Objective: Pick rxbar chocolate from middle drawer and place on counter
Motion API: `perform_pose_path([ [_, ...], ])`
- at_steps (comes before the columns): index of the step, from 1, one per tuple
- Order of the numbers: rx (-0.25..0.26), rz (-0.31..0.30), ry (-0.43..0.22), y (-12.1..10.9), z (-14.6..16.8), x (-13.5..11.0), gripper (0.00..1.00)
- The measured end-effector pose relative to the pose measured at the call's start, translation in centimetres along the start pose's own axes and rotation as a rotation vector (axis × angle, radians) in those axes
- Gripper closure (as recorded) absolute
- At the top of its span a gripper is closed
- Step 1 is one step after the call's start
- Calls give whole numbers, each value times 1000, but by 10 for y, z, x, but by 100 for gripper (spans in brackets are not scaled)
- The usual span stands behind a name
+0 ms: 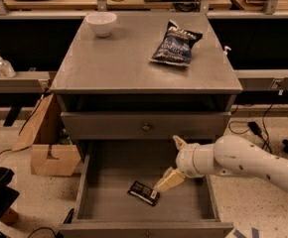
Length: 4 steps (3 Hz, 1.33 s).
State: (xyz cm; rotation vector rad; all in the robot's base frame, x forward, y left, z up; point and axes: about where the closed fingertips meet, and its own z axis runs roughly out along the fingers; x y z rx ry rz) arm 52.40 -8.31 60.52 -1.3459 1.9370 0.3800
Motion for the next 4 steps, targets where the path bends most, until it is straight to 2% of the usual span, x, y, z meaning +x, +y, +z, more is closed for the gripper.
perform_pose_path([
  [2, -25, 8, -4, 4, 67, 38, 0],
  [3, -65, 27, -3, 15, 90, 53, 0],
  [4, -67, 27, -3, 15, 91, 53, 0],
])
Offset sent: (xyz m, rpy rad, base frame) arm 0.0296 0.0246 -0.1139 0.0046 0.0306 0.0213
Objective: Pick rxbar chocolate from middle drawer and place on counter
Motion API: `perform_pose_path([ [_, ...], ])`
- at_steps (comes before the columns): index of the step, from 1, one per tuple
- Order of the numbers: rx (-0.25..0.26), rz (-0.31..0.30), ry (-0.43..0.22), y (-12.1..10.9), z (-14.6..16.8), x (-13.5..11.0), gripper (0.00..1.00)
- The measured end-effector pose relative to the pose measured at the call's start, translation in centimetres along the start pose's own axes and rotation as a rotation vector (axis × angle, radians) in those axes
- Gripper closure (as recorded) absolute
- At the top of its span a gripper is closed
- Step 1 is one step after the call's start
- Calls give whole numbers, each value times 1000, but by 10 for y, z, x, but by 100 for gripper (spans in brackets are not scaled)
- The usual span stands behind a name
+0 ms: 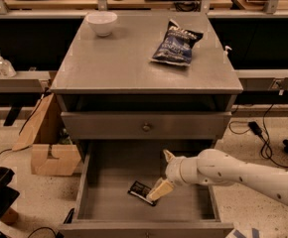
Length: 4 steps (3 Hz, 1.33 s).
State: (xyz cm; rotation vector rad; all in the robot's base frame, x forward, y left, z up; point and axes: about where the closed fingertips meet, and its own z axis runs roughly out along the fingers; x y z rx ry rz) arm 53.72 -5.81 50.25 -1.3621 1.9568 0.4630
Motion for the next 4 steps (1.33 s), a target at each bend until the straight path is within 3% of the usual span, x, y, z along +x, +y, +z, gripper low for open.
perform_pose_path([
  [4, -36, -16, 202, -3, 84, 76, 0],
])
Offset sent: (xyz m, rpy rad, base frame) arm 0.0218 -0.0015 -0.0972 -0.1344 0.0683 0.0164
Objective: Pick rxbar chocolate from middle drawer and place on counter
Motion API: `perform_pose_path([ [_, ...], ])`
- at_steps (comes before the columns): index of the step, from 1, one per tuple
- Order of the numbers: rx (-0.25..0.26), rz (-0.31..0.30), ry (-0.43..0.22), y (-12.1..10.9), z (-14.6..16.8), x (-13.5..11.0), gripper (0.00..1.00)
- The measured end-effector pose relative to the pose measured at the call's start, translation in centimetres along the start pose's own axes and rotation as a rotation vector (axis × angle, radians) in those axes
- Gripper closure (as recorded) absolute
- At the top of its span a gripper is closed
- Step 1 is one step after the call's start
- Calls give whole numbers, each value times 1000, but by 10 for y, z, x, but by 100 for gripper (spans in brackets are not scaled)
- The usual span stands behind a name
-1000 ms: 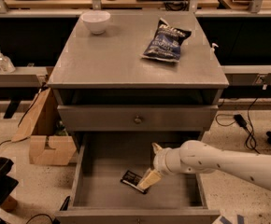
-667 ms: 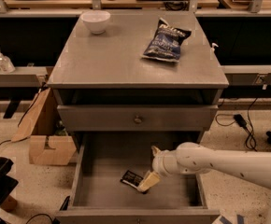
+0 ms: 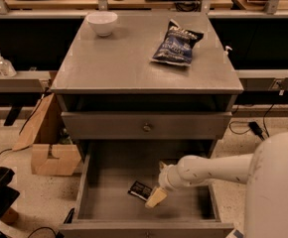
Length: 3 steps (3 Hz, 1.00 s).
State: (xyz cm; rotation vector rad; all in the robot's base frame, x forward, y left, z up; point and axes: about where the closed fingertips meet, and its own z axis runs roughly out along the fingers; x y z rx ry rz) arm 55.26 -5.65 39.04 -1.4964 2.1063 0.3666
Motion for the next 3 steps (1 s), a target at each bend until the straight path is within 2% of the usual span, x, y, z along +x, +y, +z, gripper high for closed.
perform_pose_path([
  [1, -9, 13, 15, 8, 24, 13, 0],
  [2, -25, 34, 16, 27, 49, 23, 0],
  [3, -32, 61, 11, 39, 67, 27, 16],
])
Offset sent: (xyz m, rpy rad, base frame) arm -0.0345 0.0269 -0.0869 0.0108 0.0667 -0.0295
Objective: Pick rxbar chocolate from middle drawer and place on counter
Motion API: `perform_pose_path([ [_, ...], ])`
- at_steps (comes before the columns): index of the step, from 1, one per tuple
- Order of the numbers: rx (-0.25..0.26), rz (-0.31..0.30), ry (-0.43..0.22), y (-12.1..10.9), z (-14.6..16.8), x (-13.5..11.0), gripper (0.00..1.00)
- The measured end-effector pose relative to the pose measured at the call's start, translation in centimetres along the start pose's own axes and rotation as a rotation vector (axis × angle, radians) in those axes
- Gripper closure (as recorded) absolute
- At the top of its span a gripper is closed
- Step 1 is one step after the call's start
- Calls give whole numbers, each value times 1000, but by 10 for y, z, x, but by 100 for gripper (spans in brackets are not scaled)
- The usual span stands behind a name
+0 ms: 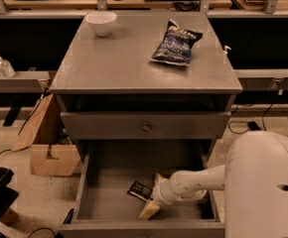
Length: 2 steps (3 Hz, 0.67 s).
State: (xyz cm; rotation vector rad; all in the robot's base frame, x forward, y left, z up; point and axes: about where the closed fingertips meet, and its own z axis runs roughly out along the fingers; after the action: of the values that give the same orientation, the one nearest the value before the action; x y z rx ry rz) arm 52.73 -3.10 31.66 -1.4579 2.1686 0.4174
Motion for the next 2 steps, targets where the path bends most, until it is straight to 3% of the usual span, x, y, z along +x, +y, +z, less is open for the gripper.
perform_pose_path([
  [2, 0, 0, 0, 0, -10, -7, 62],
])
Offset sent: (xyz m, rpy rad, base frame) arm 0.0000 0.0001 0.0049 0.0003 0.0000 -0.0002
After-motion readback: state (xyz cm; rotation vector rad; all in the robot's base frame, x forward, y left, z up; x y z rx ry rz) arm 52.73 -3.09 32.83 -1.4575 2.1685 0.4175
